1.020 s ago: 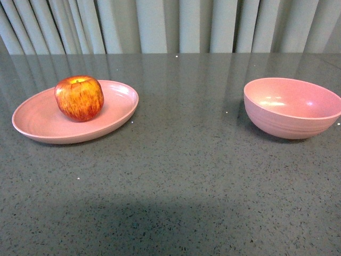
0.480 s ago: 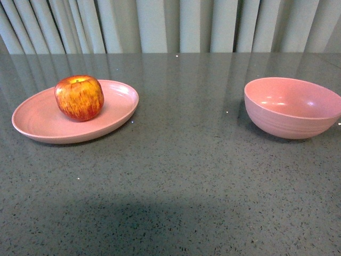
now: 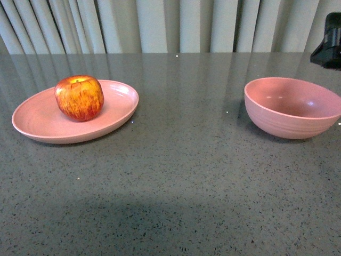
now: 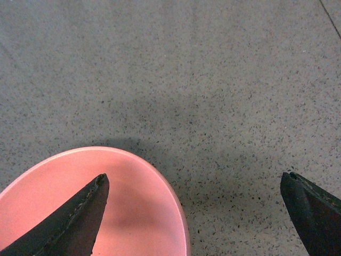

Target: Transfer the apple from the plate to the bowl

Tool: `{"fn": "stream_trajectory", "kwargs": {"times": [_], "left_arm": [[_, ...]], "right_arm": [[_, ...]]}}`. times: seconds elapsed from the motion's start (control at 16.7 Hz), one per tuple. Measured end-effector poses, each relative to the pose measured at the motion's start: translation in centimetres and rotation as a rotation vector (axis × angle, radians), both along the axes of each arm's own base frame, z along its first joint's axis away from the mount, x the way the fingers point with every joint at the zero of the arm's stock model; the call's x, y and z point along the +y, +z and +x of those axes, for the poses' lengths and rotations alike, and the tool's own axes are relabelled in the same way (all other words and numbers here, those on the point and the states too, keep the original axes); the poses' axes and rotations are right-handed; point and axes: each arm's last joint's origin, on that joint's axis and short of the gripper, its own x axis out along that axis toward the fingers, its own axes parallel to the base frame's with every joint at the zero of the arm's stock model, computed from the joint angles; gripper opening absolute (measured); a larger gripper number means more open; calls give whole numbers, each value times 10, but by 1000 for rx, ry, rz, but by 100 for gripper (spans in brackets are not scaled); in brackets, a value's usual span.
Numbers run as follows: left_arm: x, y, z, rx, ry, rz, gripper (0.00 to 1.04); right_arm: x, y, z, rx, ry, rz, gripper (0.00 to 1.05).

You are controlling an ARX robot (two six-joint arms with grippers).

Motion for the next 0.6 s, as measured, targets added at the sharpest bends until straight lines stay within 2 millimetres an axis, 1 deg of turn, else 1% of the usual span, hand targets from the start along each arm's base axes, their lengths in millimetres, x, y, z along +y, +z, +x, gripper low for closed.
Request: {"fn": "stream_trajectory", "kwargs": {"times": [0.18,0.3,0.42,0.6], "left_arm": [[0,0,0,0,0,0,98],[0,0,0,0,0,0,98],[0,0,0,0,0,0,98],[0,0,0,0,0,0,98]], "right_arm": [[9,-20,11,69,-6,-27,98],[9,-32,14,112,-17,-43,98],[8,-37,17,134,-28,-51,98],[8,-39,17,149,-30,-53,98]]}}
